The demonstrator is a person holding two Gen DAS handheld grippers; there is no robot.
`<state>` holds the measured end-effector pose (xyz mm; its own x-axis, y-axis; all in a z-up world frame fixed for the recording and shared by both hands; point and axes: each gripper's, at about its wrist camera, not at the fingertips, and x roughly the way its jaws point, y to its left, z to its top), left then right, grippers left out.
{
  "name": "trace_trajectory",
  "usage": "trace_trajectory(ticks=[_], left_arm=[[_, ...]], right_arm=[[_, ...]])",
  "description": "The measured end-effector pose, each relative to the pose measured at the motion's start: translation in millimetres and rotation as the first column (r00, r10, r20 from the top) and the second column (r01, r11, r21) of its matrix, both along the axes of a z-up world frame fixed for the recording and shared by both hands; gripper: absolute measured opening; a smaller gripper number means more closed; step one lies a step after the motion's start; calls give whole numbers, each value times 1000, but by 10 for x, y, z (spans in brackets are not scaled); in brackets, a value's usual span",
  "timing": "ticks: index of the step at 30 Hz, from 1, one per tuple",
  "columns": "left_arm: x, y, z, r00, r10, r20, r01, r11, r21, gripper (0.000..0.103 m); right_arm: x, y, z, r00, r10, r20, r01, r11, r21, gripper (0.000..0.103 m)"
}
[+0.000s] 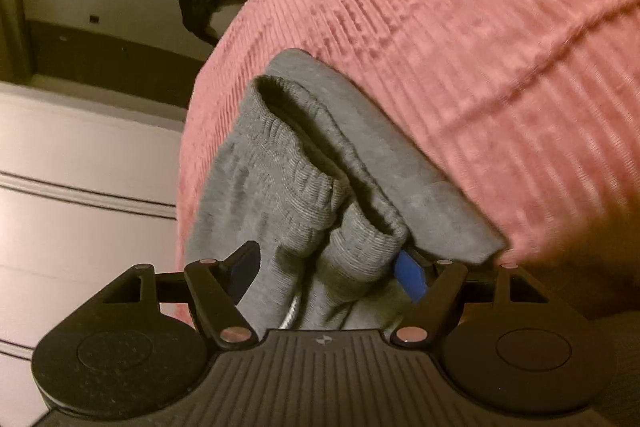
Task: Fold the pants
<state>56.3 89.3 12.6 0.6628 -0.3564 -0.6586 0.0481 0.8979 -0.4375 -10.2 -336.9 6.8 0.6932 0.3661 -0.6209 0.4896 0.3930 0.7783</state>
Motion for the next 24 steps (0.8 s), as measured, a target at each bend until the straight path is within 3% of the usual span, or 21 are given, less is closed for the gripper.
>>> trace_trajectory(ticks=[1, 4, 6, 9, 10, 11, 13, 15, 18, 21, 24], left_arm=[[-6, -9, -4, 1000, -3, 1, 3, 1000, 3, 100], [11, -33, -34, 1000, -17, -11, 17, 1000, 5, 100], [45, -41, -55, 1000, -22, -18, 22, 1000, 6, 100], [87, -48, -90, 999, -20, -32, 20, 1000, 7, 100], [93, -50, -101, 999, -17, -38, 17, 1000, 9, 100], [107, -50, -117, 999, -14, -46, 15, 1000, 11, 100], [126, -34, -140, 998, -4, -59, 5, 1000, 9, 100], [121, -8, -140, 998, 11, -61, -11, 1000, 4, 100], [105, 26, -123, 998, 23, -55, -23, 1000, -13, 100], [80, 4, -103, 999, 0, -46, -1, 1000, -14, 100], [28, -78, -52, 993, -116, -23, 115, 993, -24, 100]], right_arm=[[-12, 41, 0, 1000, -12, 5, 12, 1000, 3, 74], [-2, 80, -83, 998, -55, 41, 53, 997, 47, 58], [7, 65, -160, 992, -96, 81, 86, 988, 126, 57], [60, 65, -245, 986, -128, 106, 103, 972, 212, 65], [99, 83, -269, 987, -121, 103, 95, 970, 222, 65], [131, 103, -279, 989, -114, 98, 91, 973, 214, 57], [183, 169, -207, 993, -75, 94, 64, 992, 113, 45], [174, 277, -4, 993, -19, 112, 25, 998, -49, 42], [124, 440, 357, 979, 63, 192, -13, 968, -252, 40], [38, 476, 584, 954, 65, 292, 15, 965, -262, 40], [45, 497, 742, 939, 80, 335, 9, 967, -255, 40]])
